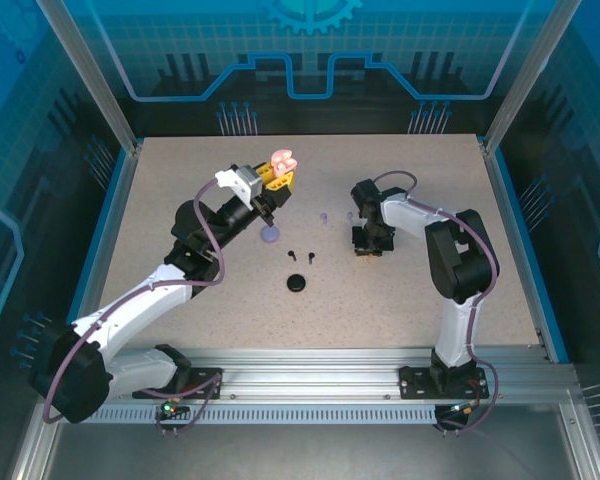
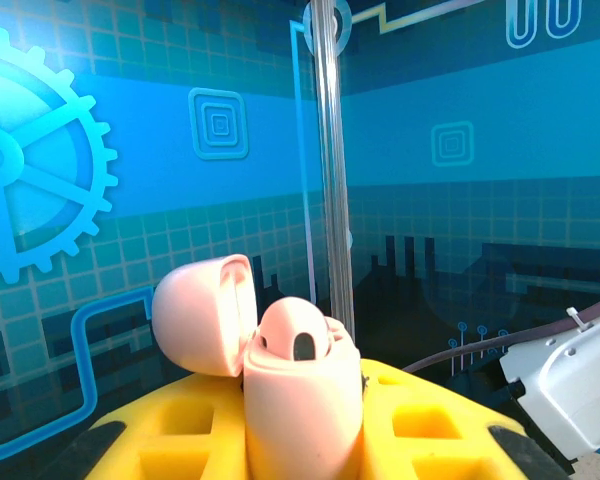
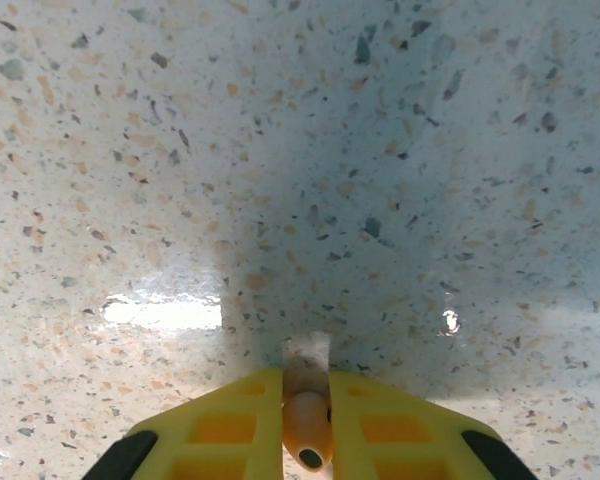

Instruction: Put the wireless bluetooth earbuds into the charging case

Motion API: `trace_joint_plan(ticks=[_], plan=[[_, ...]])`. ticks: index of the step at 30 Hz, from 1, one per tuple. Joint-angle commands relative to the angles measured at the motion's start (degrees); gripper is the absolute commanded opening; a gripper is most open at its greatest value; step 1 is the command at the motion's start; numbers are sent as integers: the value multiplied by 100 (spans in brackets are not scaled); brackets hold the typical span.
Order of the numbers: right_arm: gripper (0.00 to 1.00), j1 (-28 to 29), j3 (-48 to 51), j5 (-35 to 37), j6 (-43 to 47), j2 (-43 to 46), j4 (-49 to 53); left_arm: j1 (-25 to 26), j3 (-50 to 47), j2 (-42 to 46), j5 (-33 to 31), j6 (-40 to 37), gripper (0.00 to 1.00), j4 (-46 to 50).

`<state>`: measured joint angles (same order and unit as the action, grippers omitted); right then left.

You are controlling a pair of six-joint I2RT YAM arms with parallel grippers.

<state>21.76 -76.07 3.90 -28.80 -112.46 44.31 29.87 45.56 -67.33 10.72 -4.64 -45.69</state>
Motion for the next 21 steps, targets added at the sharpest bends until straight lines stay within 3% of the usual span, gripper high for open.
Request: trace_joint_plan(ticks=[1,14,21], plan=[[13,127,48,-308,-95,29,-114,40,14,106,-88,-1,0,-141],[12,-12,67,-1159,-591,1566,-691,39,35,132,-64,25,0,-122],[12,-76,-681,-1658,-853,2570,-955,40,85,123,-49,74,0,-134]])
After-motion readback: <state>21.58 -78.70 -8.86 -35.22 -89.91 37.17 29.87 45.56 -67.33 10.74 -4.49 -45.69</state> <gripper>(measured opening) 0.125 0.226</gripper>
